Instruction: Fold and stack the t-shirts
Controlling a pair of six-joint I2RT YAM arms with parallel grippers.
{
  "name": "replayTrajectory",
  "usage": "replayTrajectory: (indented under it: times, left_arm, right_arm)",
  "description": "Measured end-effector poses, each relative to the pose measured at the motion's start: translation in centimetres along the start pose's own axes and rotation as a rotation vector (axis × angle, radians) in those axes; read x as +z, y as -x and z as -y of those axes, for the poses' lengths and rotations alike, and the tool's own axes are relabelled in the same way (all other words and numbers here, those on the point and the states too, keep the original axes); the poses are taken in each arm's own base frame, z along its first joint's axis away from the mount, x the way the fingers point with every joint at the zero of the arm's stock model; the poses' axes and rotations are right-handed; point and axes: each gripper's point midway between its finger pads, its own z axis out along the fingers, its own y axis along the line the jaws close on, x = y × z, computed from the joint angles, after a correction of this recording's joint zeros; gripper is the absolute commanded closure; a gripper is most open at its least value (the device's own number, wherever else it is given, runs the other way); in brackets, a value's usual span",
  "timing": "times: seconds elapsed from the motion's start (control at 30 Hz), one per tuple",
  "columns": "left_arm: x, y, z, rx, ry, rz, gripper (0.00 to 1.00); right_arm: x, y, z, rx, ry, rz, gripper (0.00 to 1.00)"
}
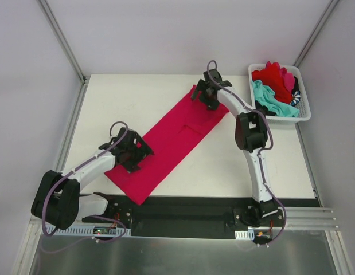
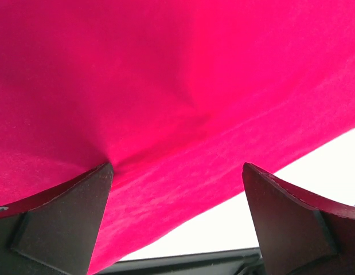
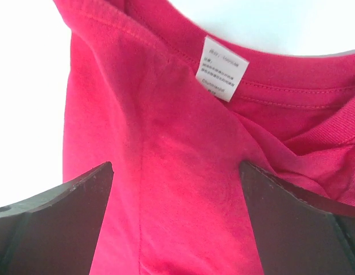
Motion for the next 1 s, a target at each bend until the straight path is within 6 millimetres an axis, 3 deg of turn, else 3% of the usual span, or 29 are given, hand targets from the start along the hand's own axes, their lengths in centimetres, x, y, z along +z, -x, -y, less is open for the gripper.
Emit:
replayTrajectory:
  times: [0.27,0.33,0.4,0.47,0.57,0.63,0.73,0.8,0.9,1.0]
  left_arm:
    - [-0.7,-3.6,0.4,0.097,0.017,-0.067,0.03]
    - [-1.8,-3.2,0.8,0.205,0.035,-0.055,0.01]
    - [-3.7,-1.4,2.8,0.327,0.011,0.0,0.01]
    - [-6.8,1.2,6.4,0.475,-0.064,0.105,0.01]
    - [-11.7,4.2,11.3,0.66,-0.193,0.265,0.01]
    - [-12.9,4.7,12.2,0.733,-0.225,0.301,0.01]
    - [-11.3,4.2,11.1,0.809,-0.196,0.261,0.01]
    - [-8.7,3.4,9.2,0.834,-0.132,0.192,0.01]
    - [-5.3,1.4,5.5,0.847,-0.045,0.057,0.01]
    - [-3.9,0.0,3.6,0.844,-0.028,-0.014,0.01]
  right_arm:
    - [2.3,3.2,-5.9,-0.011,0.214,0.062,0.04]
    - [2.2,3.2,-6.3,-0.026,0.234,0.059,0.04]
    - [1.1,3.4,-6.4,-0.052,0.241,0.066,0.04]
    - [-1.2,3.6,-6.4,-0.075,0.241,0.076,0.04]
    - [-7.2,3.8,-6.5,-0.102,0.24,0.12,0.04]
    - [-11.7,4.1,-7.3,-0.124,0.257,0.174,0.04]
    - [-16.2,4.3,-9.5,-0.144,0.314,0.238,0.04]
    - [-17.0,3.7,-10.7,-0.159,0.338,0.247,0.04]
    - [-14.8,2.1,-10.5,-0.173,0.309,0.208,0.04]
    - [-9.8,0.4,-8.5,-0.176,0.219,0.14,0.04]
